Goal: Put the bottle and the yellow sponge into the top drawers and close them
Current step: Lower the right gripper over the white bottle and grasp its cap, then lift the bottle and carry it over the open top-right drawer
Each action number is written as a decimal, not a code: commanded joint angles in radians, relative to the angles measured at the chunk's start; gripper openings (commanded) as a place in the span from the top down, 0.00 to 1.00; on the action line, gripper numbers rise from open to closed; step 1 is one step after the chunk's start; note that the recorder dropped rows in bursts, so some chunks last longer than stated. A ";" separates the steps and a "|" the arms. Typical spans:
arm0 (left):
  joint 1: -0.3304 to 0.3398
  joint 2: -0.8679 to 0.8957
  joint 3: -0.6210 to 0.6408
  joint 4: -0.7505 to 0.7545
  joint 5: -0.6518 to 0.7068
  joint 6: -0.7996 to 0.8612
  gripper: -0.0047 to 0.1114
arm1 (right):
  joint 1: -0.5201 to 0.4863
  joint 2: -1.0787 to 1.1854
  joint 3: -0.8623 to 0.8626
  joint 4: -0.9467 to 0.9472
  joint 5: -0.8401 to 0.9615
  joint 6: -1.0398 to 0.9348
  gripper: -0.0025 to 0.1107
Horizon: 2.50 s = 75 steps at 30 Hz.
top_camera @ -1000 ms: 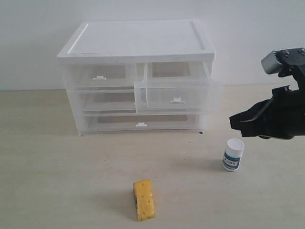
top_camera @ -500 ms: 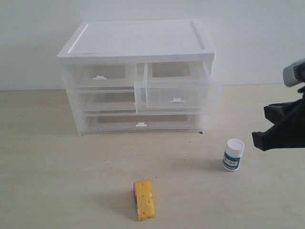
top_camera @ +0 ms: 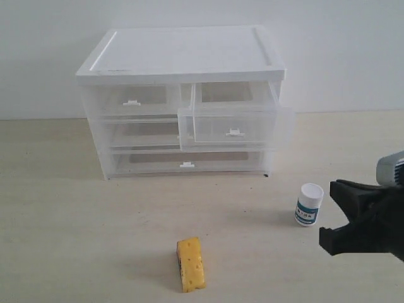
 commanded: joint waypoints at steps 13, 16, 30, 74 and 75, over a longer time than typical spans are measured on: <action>0.004 -0.003 0.004 -0.007 -0.001 -0.001 0.92 | 0.002 0.322 -0.063 0.033 -0.058 0.014 0.22; 0.004 -0.003 0.004 -0.007 -0.001 -0.001 0.92 | 0.002 0.392 -0.138 0.044 -0.055 0.013 0.22; 0.004 -0.003 0.004 -0.007 -0.001 -0.001 0.92 | 0.000 0.566 -0.273 0.168 -0.041 -0.163 0.25; 0.004 -0.003 0.004 -0.007 -0.001 -0.001 0.92 | 0.000 -0.012 -0.424 0.111 0.802 -0.316 0.98; 0.004 -0.003 0.004 -0.007 -0.001 -0.001 0.92 | 0.000 -0.026 -0.456 0.111 0.858 -0.331 0.98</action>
